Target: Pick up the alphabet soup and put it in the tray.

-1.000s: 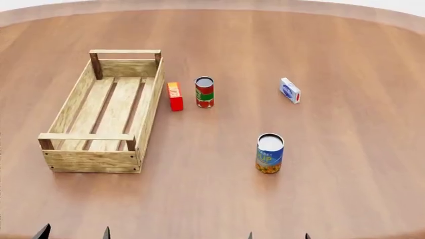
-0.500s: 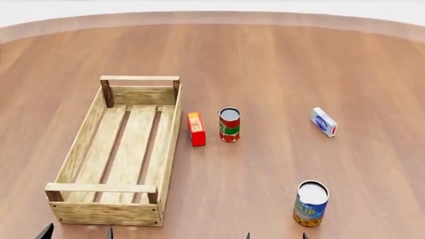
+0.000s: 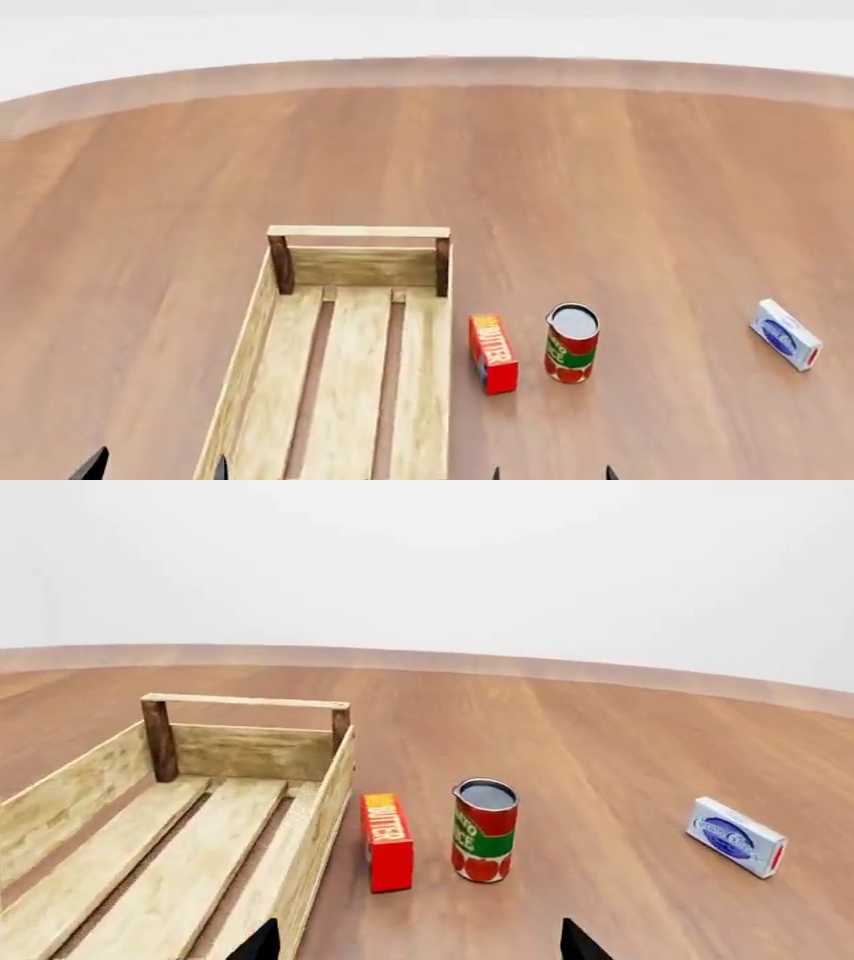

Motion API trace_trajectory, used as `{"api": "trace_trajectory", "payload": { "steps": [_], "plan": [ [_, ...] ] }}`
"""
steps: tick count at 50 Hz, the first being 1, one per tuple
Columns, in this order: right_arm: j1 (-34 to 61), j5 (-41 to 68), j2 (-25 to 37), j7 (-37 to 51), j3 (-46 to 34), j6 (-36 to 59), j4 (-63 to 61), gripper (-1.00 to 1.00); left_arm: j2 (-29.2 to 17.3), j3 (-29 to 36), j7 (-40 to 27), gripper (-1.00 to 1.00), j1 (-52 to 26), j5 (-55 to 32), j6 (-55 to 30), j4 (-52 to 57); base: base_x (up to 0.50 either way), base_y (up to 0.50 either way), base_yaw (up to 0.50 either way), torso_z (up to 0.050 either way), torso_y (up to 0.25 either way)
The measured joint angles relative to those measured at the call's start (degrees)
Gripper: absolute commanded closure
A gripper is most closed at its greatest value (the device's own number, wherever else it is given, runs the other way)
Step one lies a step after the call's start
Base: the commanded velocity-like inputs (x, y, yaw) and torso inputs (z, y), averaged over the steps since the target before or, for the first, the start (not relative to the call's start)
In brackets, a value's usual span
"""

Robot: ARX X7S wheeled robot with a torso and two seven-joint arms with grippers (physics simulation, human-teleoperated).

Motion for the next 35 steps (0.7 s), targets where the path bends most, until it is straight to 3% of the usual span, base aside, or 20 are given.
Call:
{"api": "trace_trajectory", "payload": {
  "steps": [22, 35],
  "plan": [
    [0.05, 1.37, 1.06, 1.35, -1.21, 0.09, -0.31, -1.00, -1.25, 1.47, -1.55, -1.00, -0.13, -0.78, 0.30, -0.04, 0.50, 0.23, 0.00, 0.000, 0.001],
    [-0.29, 3.93, 1.44, 2.57, -0.51, 2.89, -2.54, -1.00, -1.79, 1.99, -2.30, -1.00, -0.23, -1.48, 0.37, 0.00, 0.01, 0.00, 0.00, 0.000, 0.000]
  ]
}}
